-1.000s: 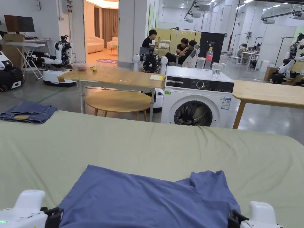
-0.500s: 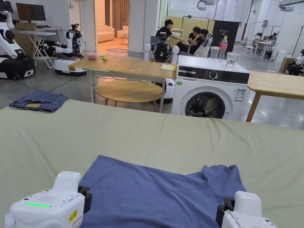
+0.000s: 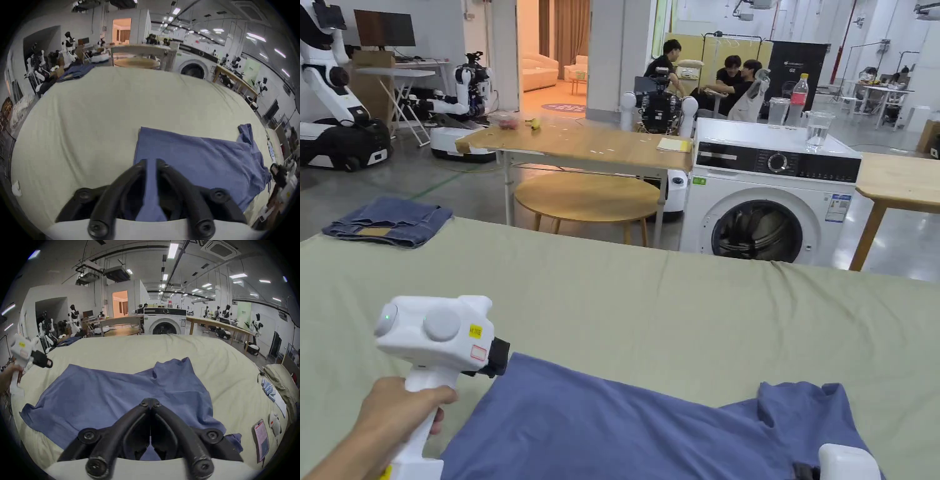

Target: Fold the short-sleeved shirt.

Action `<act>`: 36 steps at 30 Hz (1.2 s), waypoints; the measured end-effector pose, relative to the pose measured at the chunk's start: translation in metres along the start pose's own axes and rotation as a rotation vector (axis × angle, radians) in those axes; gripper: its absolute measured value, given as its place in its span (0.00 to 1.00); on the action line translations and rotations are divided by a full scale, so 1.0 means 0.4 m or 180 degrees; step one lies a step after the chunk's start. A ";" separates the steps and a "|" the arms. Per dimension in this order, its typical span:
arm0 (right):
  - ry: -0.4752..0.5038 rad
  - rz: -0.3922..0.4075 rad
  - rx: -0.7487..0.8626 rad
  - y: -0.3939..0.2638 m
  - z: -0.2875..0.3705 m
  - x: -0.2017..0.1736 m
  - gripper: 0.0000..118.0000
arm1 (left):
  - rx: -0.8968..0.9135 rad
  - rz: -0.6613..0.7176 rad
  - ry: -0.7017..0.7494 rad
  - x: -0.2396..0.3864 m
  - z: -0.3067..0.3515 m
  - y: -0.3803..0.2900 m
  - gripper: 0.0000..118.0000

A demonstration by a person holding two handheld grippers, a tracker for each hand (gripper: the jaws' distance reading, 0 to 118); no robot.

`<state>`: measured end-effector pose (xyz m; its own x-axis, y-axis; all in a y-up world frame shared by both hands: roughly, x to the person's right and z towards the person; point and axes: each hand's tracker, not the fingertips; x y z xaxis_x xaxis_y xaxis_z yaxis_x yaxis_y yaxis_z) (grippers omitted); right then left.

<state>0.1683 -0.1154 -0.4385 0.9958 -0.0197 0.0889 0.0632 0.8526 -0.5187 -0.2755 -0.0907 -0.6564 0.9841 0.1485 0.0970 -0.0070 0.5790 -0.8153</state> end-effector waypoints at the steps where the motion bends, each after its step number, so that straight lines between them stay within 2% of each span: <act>1: -0.0006 -0.0001 -0.0019 0.000 -0.008 0.001 0.00 | -0.0051 -0.0002 -0.0041 -0.006 -0.025 0.022 0.28; 3: -0.0027 -0.0007 -0.0054 -0.005 -0.026 0.005 0.00 | -0.0127 0.0052 -0.0064 -0.015 -0.076 0.056 0.41; 6: -0.0046 0.0000 -0.0122 -0.012 -0.045 0.009 0.00 | -0.0242 0.0235 -0.0035 -0.026 -0.159 0.083 0.49; 9: -0.0062 0.0029 -0.0177 -0.022 -0.054 0.013 0.00 | -0.0356 0.0187 0.0032 -0.023 -0.235 0.095 0.49; 11: -0.0081 0.0049 -0.0215 -0.031 -0.058 0.019 0.00 | -0.0479 0.0045 0.0246 -0.012 -0.280 0.094 0.49; 17: -0.0125 0.0056 -0.0292 -0.049 -0.051 0.040 0.00 | -0.0290 -0.0266 0.0484 0.057 -0.263 0.073 0.49; 20: -0.0140 0.0018 -0.0312 -0.051 -0.047 0.051 0.00 | -0.0290 -0.0382 0.0420 0.082 -0.257 0.059 0.28; 21: -0.0143 -0.0017 -0.0317 -0.050 -0.045 0.057 0.00 | -0.0283 -0.0405 0.0387 0.091 -0.253 0.056 0.11; 22: -0.0141 -0.0046 -0.0316 -0.046 -0.042 0.065 0.00 | -0.0284 -0.0388 0.0303 0.100 -0.250 0.051 0.00; 26: -0.0184 -0.0144 -0.0297 -0.009 -0.028 0.114 0.00 | -0.0151 -0.0451 0.0399 0.111 -0.198 0.030 0.00; 28: -0.0256 -0.0210 -0.0326 0.035 -0.035 0.157 0.00 | 0.0044 -0.0264 0.0266 0.096 -0.146 0.019 0.00; 30: -0.0286 -0.0282 -0.0393 0.078 -0.056 0.200 0.00 | 0.0070 -0.0285 0.0241 0.092 -0.099 -0.003 0.00; 31: -0.0299 -0.0290 -0.0488 0.106 -0.081 0.228 0.02 | 0.0116 -0.0328 0.0246 0.094 -0.070 -0.018 0.00; 32: -0.0284 -0.0336 -0.0536 0.126 -0.102 0.251 0.09 | 0.0168 -0.0366 0.0246 0.084 -0.051 -0.022 0.00; 34: -0.0317 -0.0348 -0.0743 0.163 -0.152 0.286 0.35 | 0.0237 -0.0326 0.0205 0.074 -0.004 -0.043 0.00; 35: -0.0286 -0.0395 -0.0793 0.176 -0.182 0.304 0.44 | 0.0308 -0.0274 0.0181 0.069 0.018 -0.054 0.00; 36: -0.0300 -0.0390 -0.0866 0.186 -0.208 0.316 0.48 | 0.0327 -0.0264 0.0174 0.060 0.027 -0.056 0.00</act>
<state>0.3043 -0.0981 -0.5365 0.9701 -0.0543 0.2366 0.2102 0.6756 -0.7067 -0.2535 -0.0915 -0.6298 0.9903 0.0546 0.1281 0.0593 0.6669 -0.7428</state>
